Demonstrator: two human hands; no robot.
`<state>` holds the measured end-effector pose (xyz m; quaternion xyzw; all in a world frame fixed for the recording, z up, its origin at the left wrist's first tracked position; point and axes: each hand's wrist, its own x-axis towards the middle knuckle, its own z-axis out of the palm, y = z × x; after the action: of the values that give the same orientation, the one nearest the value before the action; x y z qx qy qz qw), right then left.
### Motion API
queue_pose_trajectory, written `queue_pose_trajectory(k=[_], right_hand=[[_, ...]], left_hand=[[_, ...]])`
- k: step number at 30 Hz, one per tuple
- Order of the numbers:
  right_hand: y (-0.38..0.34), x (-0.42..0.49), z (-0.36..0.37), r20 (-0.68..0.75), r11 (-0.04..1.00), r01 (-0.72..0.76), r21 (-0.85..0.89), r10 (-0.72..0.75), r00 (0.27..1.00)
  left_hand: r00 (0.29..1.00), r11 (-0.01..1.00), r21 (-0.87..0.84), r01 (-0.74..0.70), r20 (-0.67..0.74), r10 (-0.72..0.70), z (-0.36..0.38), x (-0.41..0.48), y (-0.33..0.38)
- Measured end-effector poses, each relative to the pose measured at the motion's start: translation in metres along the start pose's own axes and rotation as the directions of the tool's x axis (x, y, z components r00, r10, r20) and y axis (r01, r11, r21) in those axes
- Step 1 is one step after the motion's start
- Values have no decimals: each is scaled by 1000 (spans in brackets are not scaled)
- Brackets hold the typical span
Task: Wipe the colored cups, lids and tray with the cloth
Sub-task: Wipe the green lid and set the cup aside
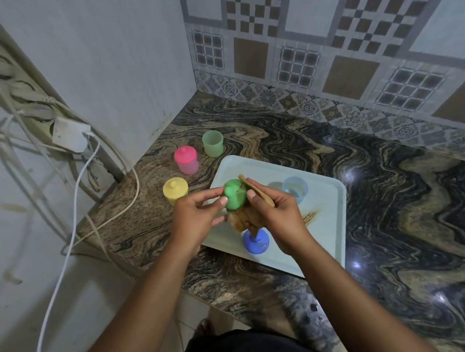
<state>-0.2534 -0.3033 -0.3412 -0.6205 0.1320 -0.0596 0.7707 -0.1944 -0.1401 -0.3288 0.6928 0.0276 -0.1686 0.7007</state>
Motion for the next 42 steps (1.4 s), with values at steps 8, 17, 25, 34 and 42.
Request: queue_pose_trajectory(k=[8, 17, 25, 34, 42], right_hand=[[-22, -6, 4, 16, 996, 88, 19, -88, 996], [-14, -13, 11, 80, 860, 375, -345, -371, 925], [-4, -6, 4, 103, 665, 555, -501, -590, 801], [-21, -7, 6, -17, 869, 304, -390, -336, 942], [-27, -9, 6, -47, 930, 173, -326, -199, 979]], left_hand=[[950, 890, -362, 277, 245, -196, 3, -1, 6], [964, 899, -375, 225, 219, -150, 4, 2, 16], [961, 959, -233, 162, 259, -99, -4, 1, 23], [922, 949, -214, 230, 360, -143, 6, -13, 21], [949, 956, -254, 147, 307, -64, 15, -22, 19]])
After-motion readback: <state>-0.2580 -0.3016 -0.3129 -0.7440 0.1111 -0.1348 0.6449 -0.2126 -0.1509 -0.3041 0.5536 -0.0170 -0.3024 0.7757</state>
